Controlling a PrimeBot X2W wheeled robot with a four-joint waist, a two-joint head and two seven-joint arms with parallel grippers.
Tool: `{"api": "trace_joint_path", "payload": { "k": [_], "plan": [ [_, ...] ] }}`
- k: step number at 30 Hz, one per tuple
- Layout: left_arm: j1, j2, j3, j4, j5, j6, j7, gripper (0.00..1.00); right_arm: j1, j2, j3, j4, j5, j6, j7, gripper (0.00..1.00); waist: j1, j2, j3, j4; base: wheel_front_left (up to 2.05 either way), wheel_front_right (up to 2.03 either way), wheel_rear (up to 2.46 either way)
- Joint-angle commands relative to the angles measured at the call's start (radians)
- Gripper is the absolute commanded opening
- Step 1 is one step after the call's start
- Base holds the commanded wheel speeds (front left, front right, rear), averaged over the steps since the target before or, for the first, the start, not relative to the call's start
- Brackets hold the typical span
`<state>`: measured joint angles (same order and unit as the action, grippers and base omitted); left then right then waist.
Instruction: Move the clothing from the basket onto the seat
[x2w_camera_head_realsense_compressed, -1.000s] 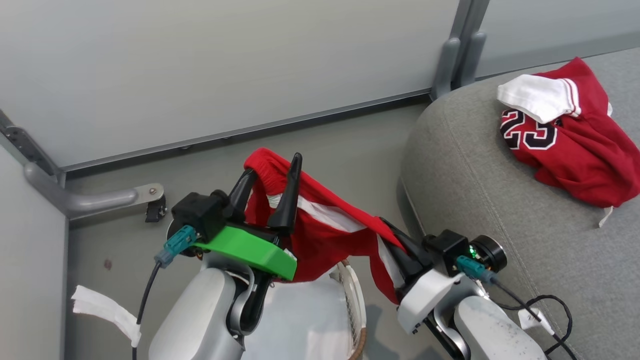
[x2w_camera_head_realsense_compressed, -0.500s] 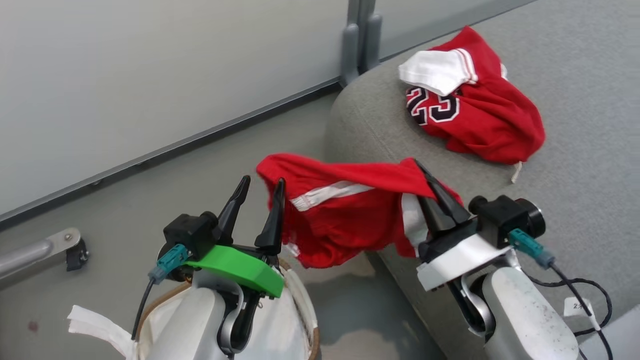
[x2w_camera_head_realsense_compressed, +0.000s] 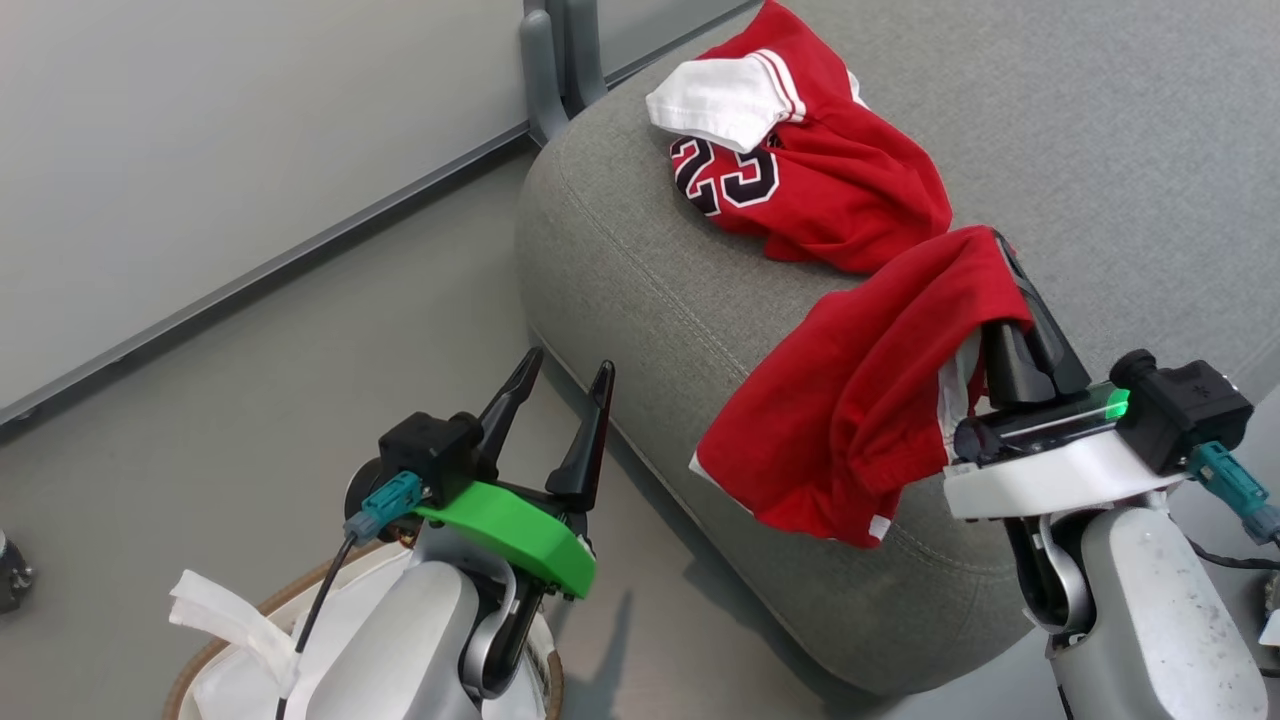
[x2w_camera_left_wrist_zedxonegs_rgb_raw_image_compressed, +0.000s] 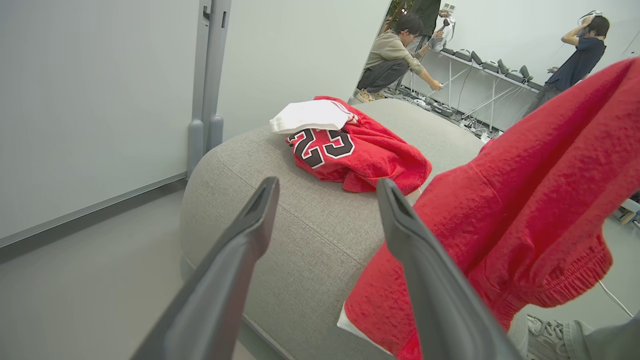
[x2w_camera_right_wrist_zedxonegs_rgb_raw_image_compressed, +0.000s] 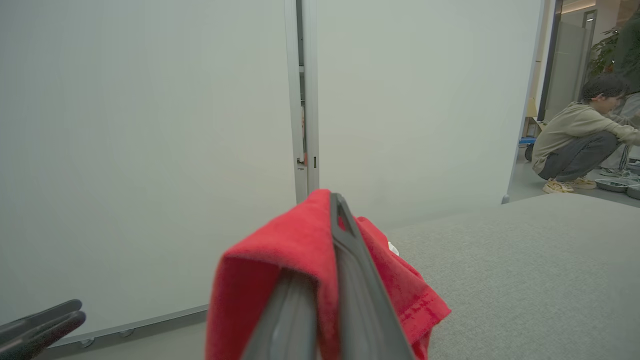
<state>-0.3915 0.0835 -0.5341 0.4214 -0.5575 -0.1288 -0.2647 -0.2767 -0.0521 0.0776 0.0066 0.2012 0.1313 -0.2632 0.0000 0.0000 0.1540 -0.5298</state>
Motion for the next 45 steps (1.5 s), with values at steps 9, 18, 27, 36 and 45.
{"api": "trace_joint_path", "payload": {
  "k": [9,18,27,36,45],
  "plan": [
    [-0.029,0.050,-0.017,-0.032,-0.024,-0.003,0.001,1.00,-0.096,-0.030,-0.023,-0.091,-0.086,-0.001,-0.002,0.00,0.0000,0.0000,0.079,-0.016,0.15,0.15,0.15],
    [-0.049,0.125,-0.011,-0.081,0.001,-0.003,0.001,1.00,-0.506,-0.211,-0.001,-0.044,-0.142,-0.001,-0.002,0.00,0.0000,0.0000,0.207,-0.009,0.00,0.00,0.00],
    [-0.111,0.175,-0.054,-0.117,0.011,-0.003,0.001,1.00,-0.841,-0.309,-0.034,0.198,-0.310,-0.001,-0.001,0.00,0.0000,0.0000,0.339,0.067,0.00,0.00,0.00],
    [-0.186,0.191,-0.129,-0.129,-0.008,-0.003,0.001,1.00,-0.839,-0.282,-0.222,0.457,-0.481,-0.001,-0.001,0.00,0.0000,0.0000,0.420,0.153,0.00,0.00,0.00],
    [-0.189,0.192,-0.137,-0.117,-0.025,-0.003,0.001,1.00,-0.674,-0.202,-0.402,0.705,-0.576,-0.001,-0.001,0.00,0.0000,0.0000,0.434,0.171,0.00,0.00,0.00]
  ]
}}
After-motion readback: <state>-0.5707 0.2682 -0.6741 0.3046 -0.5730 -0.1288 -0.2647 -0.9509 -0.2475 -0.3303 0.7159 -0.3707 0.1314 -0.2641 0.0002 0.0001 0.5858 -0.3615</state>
